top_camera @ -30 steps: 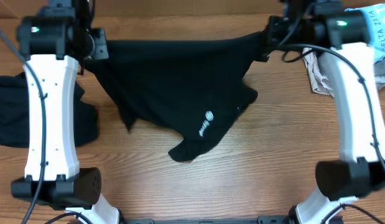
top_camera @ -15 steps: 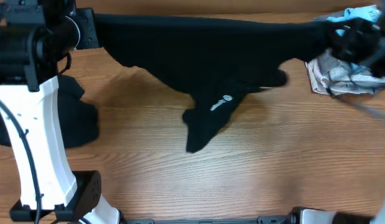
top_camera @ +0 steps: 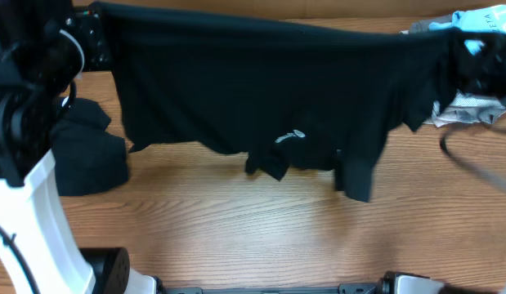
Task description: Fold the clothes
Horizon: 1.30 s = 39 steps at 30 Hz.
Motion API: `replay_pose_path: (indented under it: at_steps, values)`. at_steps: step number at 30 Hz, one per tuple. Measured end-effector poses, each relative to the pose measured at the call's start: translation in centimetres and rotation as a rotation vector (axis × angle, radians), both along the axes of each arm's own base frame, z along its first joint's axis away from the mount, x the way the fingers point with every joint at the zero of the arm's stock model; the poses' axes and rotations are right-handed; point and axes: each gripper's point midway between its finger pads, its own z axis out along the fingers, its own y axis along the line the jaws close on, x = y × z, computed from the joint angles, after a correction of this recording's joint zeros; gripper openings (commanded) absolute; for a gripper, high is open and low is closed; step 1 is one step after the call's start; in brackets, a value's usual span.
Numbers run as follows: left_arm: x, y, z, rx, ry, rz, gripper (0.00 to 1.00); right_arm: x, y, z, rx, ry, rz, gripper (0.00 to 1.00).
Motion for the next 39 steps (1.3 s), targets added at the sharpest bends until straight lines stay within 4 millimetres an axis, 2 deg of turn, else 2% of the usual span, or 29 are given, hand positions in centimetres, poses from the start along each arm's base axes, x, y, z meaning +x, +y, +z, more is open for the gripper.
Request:
replay_pose_path:
  at_steps: [1,2,4,6,11,14,16,19,22,25,27,29,33,35,39]
  values:
    - [0.7,-0.1,-0.5,0.0,0.012,-0.003,0.04,0.7,-0.1,-0.5,0.002,0.013,0.003,0.04]
    - [1.8,-0.1,-1.2,0.003,0.027,-0.006,0.04,2.6,-0.3,-2.0,0.008,0.052,0.007,0.04]
    - [4.2,-0.2,-2.8,0.008,0.054,-0.013,0.04,5.1,-0.5,-3.4,0.012,0.075,0.017,0.04]
    - [8.1,-0.4,-5.2,0.018,0.078,-0.025,0.04,8.7,-0.8,-5.2,0.013,0.081,0.032,0.04]
    - [15.9,-0.6,-8.7,0.029,0.028,-0.039,0.04,14.6,-1.0,-6.1,0.003,-0.018,0.065,0.04]
    - [18.2,-0.7,-10.0,0.032,0.011,-0.043,0.04,16.2,-0.8,-5.7,0.005,-0.071,0.087,0.04]
    - [18.9,-0.8,-9.7,0.034,-0.014,-0.045,0.04,16.3,-0.6,-5.2,0.005,-0.091,0.094,0.04]
    - [18.3,-0.8,-9.1,0.032,-0.017,-0.048,0.04,15.5,-0.5,-3.7,0.001,-0.105,0.098,0.04]
    - [16.4,-0.8,-9.4,0.035,0.041,-0.05,0.04,14.2,-0.3,-3.1,-0.003,-0.087,0.103,0.04]
    - [13.8,-0.7,-10.6,0.036,0.142,-0.053,0.04,12.6,-0.2,-4.6,-0.003,0.004,0.108,0.04]
    - [11.8,-0.7,-11.8,0.035,0.232,-0.055,0.04,11.1,0.0,-6.7,0.001,0.108,0.116,0.04]
    - [9.4,-0.6,-13.9,0.037,0.362,-0.057,0.04,9.4,0.2,-8.6,0.015,0.216,0.121,0.04]
    - [6.1,-0.5,-16.2,0.035,0.525,-0.059,0.04,6.9,0.5,-10.7,0.033,0.356,0.127,0.04]
    - [5.2,-0.5,-16.7,0.035,0.569,-0.06,0.04,6.1,0.6,-11.3,0.036,0.397,0.128,0.04]
    - [5.1,-0.5,-16.8,0.034,0.575,-0.061,0.04,5.7,0.6,-11.5,0.036,0.414,0.131,0.04]
